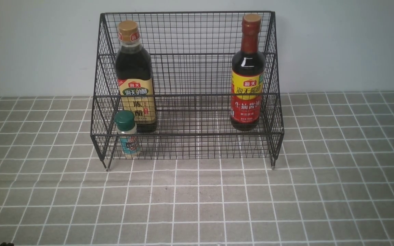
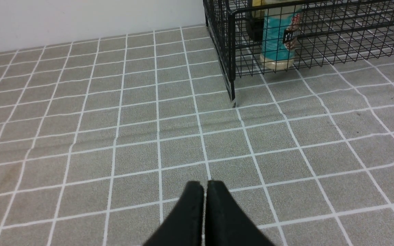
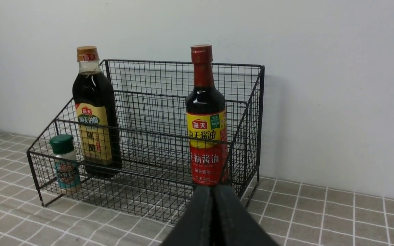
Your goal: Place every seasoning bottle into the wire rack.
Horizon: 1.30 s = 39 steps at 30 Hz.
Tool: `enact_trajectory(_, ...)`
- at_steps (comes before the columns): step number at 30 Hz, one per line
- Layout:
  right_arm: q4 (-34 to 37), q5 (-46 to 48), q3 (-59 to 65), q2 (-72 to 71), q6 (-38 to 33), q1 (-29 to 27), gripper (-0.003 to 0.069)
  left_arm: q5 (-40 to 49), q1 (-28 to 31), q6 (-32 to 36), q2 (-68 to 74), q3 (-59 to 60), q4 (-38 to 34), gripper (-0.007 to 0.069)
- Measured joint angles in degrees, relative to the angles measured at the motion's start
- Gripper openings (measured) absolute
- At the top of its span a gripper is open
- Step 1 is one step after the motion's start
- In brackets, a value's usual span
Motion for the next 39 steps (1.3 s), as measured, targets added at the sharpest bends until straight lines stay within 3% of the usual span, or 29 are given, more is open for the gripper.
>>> enact_trajectory(5, -1.74, 0.43, 1.70, -1.74, -0.41, -1.38, -0.0013, 0.05, 0.00, 0.00, 0.00, 0.00, 0.00, -0.0007)
enact_trajectory(12, -2.13, 1.35, 13.09, -2.19, -0.45, -16.65, -0.0013, 0.05, 0.00, 0.00, 0.00, 0.00, 0.00, -0.0007)
enact_trajectory(16, -1.49, 2.07, 13.90, -2.19, 0.26, -21.09, -0.0013, 0.12, 0.00, 0.00, 0.00, 0.00, 0.00, -0.0007)
enact_trajectory(39, -1.49, 2.07, 13.90, -2.19, 0.44, -22.09, -0.0013, 0.22, 0.00, 0.00, 0.00, 0.00, 0.06, -0.0007)
